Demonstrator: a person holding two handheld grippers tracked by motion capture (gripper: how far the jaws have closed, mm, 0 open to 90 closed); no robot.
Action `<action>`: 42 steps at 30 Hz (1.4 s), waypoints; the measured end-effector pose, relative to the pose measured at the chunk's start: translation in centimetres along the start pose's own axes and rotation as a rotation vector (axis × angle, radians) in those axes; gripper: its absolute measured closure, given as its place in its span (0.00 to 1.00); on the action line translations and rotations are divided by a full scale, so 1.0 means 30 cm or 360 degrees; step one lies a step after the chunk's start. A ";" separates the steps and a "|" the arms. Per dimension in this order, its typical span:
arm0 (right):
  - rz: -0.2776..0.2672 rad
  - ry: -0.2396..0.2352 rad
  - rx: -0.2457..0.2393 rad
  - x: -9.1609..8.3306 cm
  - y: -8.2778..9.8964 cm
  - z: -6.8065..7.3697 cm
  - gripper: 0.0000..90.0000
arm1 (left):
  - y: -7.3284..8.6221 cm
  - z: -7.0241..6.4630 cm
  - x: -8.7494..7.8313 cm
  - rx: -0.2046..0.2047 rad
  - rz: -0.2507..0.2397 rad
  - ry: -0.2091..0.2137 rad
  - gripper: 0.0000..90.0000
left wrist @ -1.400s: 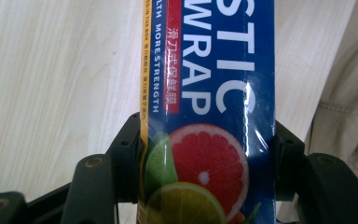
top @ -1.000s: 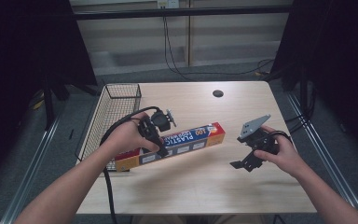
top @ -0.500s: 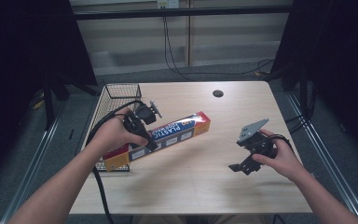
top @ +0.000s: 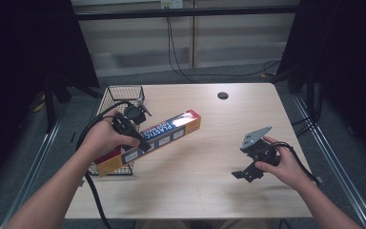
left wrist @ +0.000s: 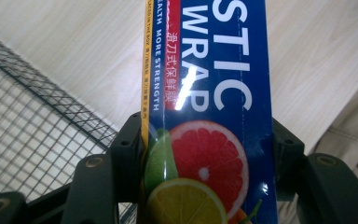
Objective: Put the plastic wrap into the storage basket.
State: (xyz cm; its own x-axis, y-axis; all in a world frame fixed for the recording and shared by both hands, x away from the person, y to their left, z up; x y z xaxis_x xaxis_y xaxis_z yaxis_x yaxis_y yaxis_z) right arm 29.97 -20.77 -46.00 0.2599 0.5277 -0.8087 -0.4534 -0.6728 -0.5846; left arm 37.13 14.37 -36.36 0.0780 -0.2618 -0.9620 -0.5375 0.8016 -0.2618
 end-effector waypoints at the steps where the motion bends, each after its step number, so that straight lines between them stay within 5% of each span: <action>1: -0.0003 -0.0003 -0.0003 0.002 0.000 0.002 0.03 | 0.005 0.005 -0.004 -0.0028 0.0002 0.0009 0.49; 7: -0.0032 -0.0013 0.0016 0.006 -0.003 0.011 0.03 | 0.028 0.029 -0.029 -0.0127 -0.0013 -0.0068 0.49; 10: -0.0039 -0.0013 -0.0002 0.003 -0.003 0.008 0.03 | 0.040 0.039 -0.045 -0.0201 -0.0043 -0.0039 0.49; 19: -0.0041 -0.0021 0.0029 0.002 -0.005 0.006 0.03 | 0.079 0.081 -0.079 -0.0333 -0.0065 -0.0087 0.49; 42: -0.0032 -0.0017 0.0040 0.009 0.005 0.010 0.03 | 0.173 0.183 -0.088 -0.0674 -0.0060 -0.0211 0.49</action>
State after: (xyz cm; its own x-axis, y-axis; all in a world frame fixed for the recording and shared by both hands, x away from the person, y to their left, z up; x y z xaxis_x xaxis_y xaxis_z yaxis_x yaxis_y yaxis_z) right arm 29.71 -20.58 -46.28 0.2601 0.5468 -0.7958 -0.4694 -0.6486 -0.5991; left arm 38.75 22.17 -35.62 0.1965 -0.1935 -0.9612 -0.8266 0.4946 -0.2685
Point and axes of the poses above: each handheld gripper's, and its own axes: x roughly forward along the jaws, y roughly out of its underside, z roughly to its left, the point moved 4 cm from there along x, roughly forward along the jaws, and after that the axes turned 1 degree about -y, right-handed, at the moved point
